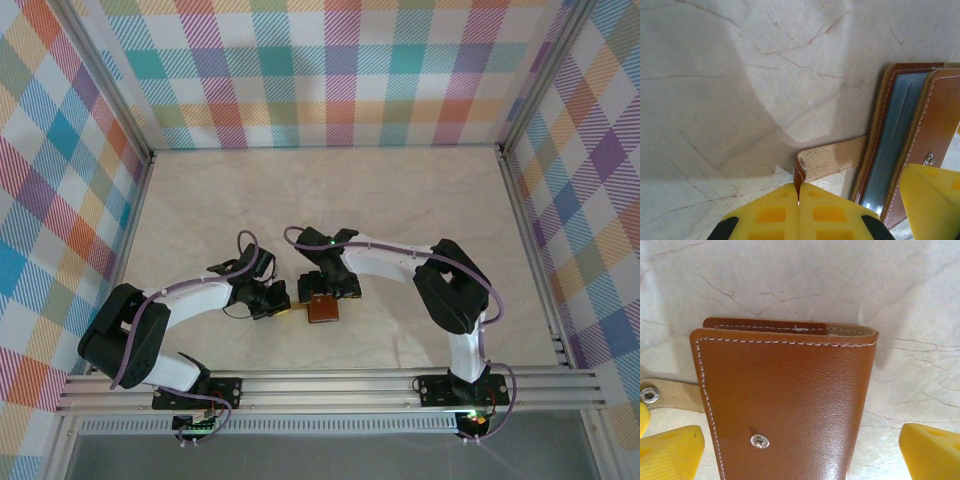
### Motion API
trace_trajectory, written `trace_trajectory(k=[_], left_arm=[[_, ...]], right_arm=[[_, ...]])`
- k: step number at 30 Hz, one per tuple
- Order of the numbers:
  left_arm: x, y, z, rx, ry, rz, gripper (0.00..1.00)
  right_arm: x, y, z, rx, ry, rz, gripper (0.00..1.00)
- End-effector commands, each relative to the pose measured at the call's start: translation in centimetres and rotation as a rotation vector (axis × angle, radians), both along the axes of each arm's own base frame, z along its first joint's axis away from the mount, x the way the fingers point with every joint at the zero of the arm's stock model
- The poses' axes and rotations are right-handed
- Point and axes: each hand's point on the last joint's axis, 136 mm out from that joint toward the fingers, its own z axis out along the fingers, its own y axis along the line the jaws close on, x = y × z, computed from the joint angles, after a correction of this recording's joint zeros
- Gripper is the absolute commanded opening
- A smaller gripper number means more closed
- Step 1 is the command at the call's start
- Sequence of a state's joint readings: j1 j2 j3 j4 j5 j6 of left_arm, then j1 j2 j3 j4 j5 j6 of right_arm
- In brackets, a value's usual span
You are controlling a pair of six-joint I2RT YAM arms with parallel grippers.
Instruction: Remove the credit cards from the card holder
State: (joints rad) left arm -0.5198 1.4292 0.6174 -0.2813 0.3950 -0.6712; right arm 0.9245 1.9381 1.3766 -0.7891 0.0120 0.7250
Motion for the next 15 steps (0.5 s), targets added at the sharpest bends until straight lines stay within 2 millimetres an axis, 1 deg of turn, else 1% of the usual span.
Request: trace_trajectory(k=[1,9,13,15], left_arm=[[-0.56,0.62,-0.80,0.010,0.023,-0.006,0.02],[-0.54,0.64,-1.15,0.013,0.042,-0.005,0.02],[-0.30,0.59,-1.00,0.011,0.033,-0.006,0.02],[-0.21,0.56,-0.96,0.013,0.031,-0.009,0.02]], right_arm=[[-0.37,0.01,-0.21,-0.025,0.020,-0.001,1.00],[-0.32,-0.12,-1.18,-0.052,0.027,-0.009,1.00],[-0.21,-0.43,-0.68,-0.060,0.016,-0.010,0.94],[-0.23,-0.74,-0.25,-0.064,0.004,-0.010,0.94]])
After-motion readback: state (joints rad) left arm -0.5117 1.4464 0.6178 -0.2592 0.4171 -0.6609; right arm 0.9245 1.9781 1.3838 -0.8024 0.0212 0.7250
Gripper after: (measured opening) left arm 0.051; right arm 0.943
